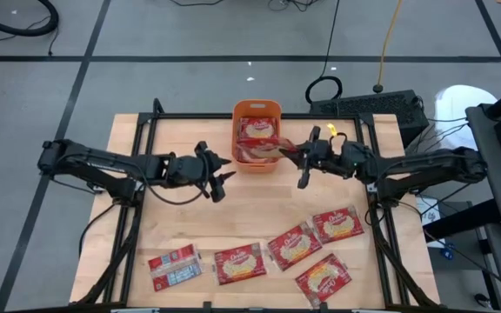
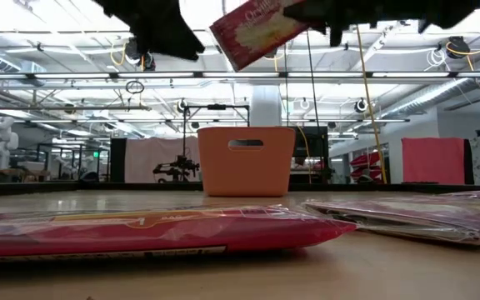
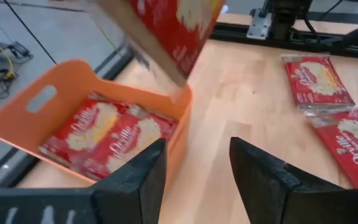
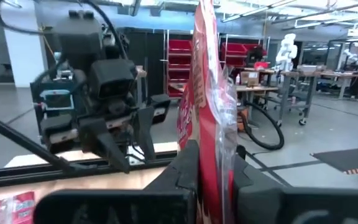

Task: Sort popcorn bags into baskets
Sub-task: Put the red popcorn bag into the orange bin

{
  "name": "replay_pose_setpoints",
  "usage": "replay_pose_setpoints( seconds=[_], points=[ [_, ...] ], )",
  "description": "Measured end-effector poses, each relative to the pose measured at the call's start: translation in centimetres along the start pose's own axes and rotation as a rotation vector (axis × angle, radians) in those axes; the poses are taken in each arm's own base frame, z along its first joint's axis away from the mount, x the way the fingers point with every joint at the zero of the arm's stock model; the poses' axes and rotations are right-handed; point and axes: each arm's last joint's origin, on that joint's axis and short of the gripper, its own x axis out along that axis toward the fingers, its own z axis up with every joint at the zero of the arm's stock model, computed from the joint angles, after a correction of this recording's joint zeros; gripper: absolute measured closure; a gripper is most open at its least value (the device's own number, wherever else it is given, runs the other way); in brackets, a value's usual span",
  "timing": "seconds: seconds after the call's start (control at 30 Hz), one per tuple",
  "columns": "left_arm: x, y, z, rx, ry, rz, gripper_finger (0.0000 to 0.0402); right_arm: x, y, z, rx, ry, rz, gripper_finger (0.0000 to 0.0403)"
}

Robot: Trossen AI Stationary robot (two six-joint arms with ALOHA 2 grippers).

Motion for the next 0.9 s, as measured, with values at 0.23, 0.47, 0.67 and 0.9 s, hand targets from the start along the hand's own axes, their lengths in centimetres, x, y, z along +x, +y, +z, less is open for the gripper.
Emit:
replay_pose_setpoints(
  seconds=[0.23,0.47,0.67,0.9],
  points=[
    [1.0,-0.5,-2.7,-0.044,-0.117,-0.032,0.0235,-1.4,-0.2,-2.1,0.073,-0.1,-0.003,0.0394],
    [0.7,-0.4,-1.2,-0.011,-0.356,-0.039,0.0212,-1.5,-0.4,-2.5,0.085,-0.217,-0.034,0.0394],
    [-0.1,1.0,2.1,-0.013,-0.423,0.02,0.0163,-0.6,-0.7,-3.3,0.091,-0.267,-0.052,0.0394],
    [-1.0,2.8,5.9,0.014,-0.302,0.072,0.014,0.3,-0.9,-4.3,0.141,-0.357,-0.054,0.0394]
  ],
)
